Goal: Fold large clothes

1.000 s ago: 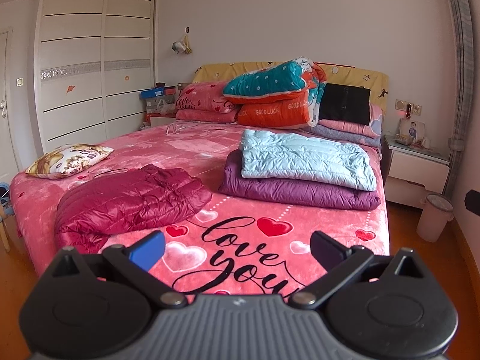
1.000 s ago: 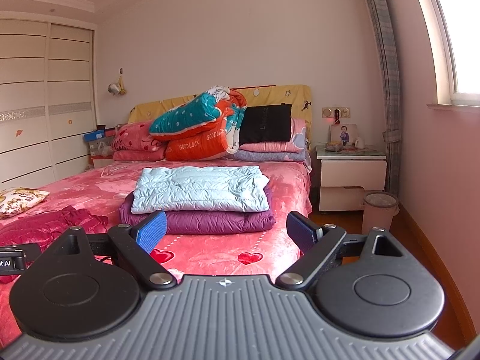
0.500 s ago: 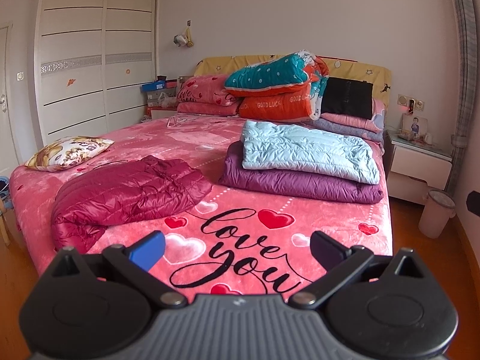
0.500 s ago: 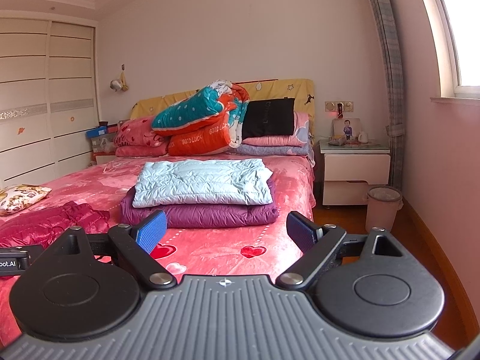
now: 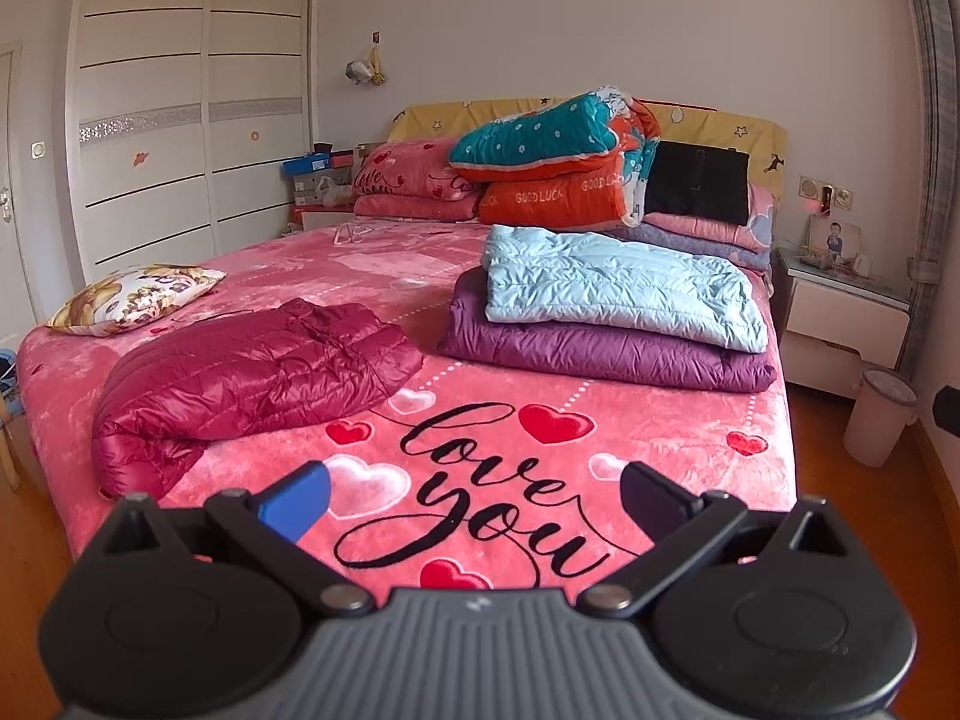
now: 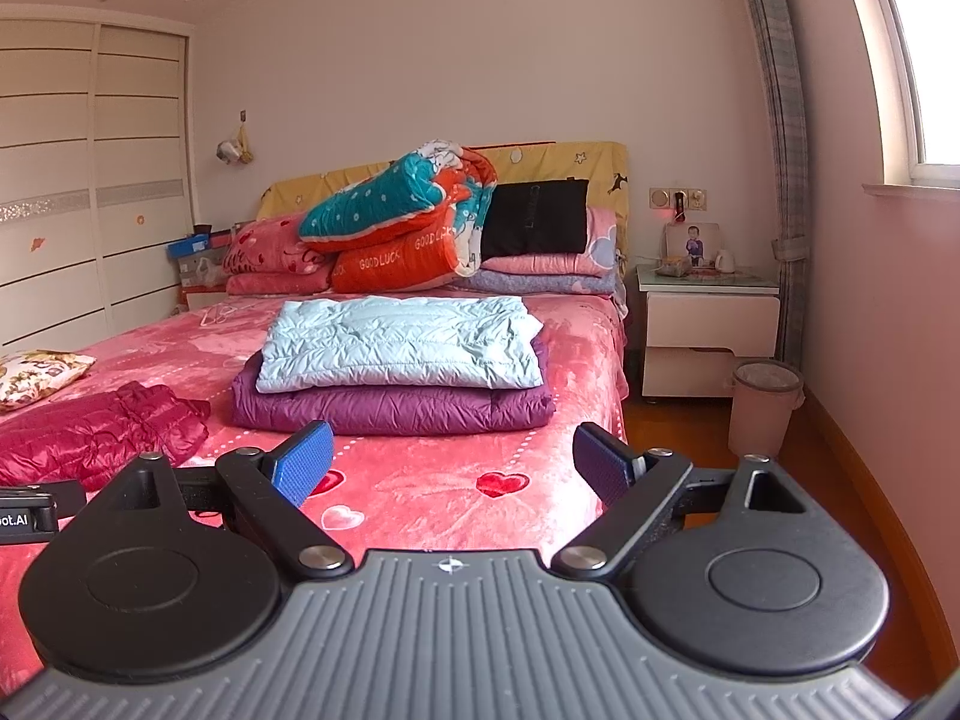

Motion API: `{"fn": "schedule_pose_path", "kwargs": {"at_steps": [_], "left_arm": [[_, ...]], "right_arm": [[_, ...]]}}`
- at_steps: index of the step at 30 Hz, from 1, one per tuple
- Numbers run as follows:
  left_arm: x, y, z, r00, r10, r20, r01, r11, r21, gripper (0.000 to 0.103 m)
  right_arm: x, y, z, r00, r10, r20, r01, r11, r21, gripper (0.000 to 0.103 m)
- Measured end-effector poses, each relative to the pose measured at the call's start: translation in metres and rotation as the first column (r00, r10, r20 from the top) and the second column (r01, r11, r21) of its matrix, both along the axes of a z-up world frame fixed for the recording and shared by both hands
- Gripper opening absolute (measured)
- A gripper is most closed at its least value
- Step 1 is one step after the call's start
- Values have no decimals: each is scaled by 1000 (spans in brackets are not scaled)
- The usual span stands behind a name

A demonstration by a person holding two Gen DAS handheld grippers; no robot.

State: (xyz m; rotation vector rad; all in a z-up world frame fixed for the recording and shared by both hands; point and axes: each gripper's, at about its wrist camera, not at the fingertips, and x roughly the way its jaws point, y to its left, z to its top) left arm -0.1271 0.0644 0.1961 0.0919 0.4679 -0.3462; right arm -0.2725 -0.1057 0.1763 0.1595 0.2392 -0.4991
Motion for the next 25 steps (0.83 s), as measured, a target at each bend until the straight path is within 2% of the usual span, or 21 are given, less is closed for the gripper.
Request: {"fn": "schedule_pose_path", "kwargs": {"at_steps": [7,16,20,25], "left_arm": [[10,0,-14,1000,-13,-23,12,999,-37,102],[28,-6,-36,998,-8,-64,7,1000,-25,102],[38,-4,-48,995,-18,-96,13,999,-52,102],[56,-5,-70,993,21,-120,-22,1000,-13,102]], "right_arm": [[8,-6,-11,1000,10,-23,-10,1000,2,103],[26,-22,-28,997,35,-62,-33,999,23,103],[34,-31,-38,996,49,-72,-46,998,34,103],[49,-36,-54,994,88,-64,-85,995,51,103]]}}
